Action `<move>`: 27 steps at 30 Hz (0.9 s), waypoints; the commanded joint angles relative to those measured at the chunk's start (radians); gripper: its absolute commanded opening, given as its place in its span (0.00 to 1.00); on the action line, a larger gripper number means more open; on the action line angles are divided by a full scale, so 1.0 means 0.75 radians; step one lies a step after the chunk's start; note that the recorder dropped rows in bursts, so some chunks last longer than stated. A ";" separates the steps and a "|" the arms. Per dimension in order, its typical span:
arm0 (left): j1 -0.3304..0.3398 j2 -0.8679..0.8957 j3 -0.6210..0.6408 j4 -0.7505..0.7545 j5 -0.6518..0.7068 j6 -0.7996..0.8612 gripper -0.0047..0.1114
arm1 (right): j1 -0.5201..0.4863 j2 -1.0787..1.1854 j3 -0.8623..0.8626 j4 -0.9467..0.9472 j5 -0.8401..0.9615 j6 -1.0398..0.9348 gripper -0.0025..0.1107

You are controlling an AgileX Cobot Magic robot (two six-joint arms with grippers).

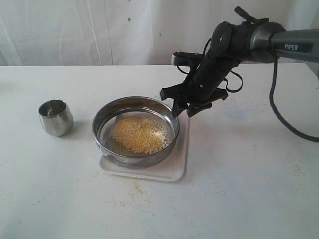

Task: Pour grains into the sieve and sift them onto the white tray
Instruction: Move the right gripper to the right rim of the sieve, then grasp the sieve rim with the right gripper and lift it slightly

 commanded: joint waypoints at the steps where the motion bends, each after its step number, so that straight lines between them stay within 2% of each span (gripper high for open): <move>1: -0.008 -0.007 0.004 0.002 0.001 -0.012 0.04 | 0.038 0.015 -0.010 0.017 0.004 -0.001 0.40; 17: -0.008 -0.007 0.004 0.002 0.001 -0.012 0.04 | 0.086 0.081 -0.010 -0.007 -0.006 0.002 0.39; 27: -0.008 -0.007 0.004 0.002 0.001 -0.012 0.04 | 0.086 0.091 -0.010 -0.035 -0.047 0.001 0.21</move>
